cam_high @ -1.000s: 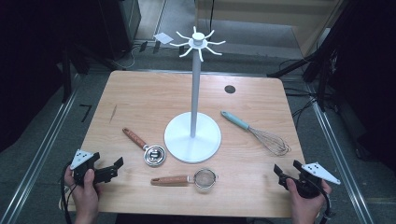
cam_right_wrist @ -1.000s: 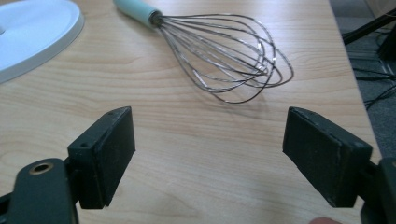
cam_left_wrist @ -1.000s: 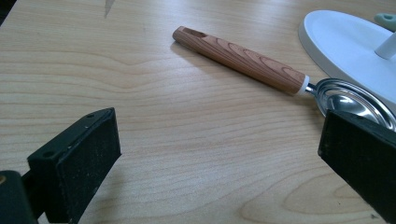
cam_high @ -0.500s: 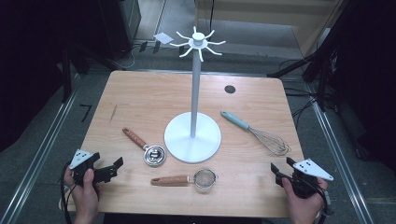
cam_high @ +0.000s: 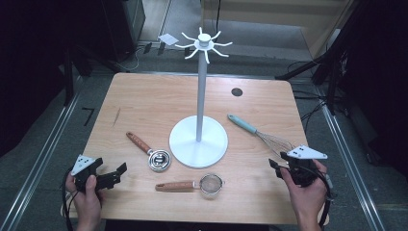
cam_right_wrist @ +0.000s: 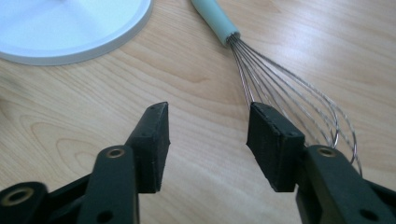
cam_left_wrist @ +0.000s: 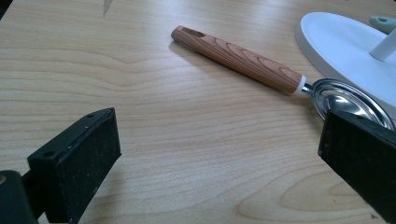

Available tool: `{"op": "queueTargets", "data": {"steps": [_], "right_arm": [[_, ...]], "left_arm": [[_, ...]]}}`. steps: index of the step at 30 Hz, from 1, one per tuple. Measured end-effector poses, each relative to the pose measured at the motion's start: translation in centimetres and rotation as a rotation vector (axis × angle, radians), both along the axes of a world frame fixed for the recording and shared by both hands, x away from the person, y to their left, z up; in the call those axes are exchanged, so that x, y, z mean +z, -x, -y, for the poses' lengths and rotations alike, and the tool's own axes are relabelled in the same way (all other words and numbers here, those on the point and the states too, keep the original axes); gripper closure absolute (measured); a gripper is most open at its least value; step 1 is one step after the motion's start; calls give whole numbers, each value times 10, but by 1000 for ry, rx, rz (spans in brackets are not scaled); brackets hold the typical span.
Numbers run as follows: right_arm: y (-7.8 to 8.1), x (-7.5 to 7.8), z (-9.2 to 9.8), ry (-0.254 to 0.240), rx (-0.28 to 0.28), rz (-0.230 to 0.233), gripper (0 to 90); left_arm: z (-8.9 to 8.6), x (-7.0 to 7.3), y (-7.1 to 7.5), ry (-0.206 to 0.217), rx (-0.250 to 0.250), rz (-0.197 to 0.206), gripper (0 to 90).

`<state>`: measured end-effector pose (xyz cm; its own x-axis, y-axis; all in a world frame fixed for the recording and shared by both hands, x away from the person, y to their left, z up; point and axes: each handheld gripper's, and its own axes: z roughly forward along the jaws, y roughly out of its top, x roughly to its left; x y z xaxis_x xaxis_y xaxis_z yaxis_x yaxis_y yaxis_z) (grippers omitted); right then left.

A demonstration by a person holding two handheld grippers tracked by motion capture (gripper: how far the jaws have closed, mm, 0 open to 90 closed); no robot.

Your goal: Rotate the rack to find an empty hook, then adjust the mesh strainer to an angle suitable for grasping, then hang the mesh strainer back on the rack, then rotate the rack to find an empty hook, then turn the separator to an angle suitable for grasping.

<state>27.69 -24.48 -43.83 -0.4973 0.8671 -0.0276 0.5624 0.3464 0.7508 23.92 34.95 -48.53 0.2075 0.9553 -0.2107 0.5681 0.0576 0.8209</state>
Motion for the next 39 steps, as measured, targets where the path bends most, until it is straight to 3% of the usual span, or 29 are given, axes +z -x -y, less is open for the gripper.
{"op": "queueTargets", "data": {"steps": [1, 2, 9, 16, 26, 28, 36, 39], "right_arm": [[0, 0, 0, 0, 0, 0, 449], [-6, 4, -1, -20, 46, -20, 400], [-26, 14, -7, 5, 58, -37, 398], [-54, 15, -16, 80, 108, -89, 462], [-83, 19, -18, 137, 135, -145, 461], [-94, 17, -22, 187, 151, -177, 467], [-111, 16, -29, 234, 147, -237, 469], [-119, 15, -33, 281, 148, -252, 495]], "left_arm": [[0, 0, 0, 3, 2, 0, 0], [0, 0, 0, 5, 3, 0, 0], [-1, 0, 0, 4, 1, -3, 0], [-1, 0, -1, 7, -1, -6, 0], [-2, -1, -2, 21, -6, -12, 0], [-2, -1, -1, 21, -5, -12, 0], [-3, -1, -1, 34, -15, -20, 0], [-3, -1, -1, 36, -16, -19, 0]]}}
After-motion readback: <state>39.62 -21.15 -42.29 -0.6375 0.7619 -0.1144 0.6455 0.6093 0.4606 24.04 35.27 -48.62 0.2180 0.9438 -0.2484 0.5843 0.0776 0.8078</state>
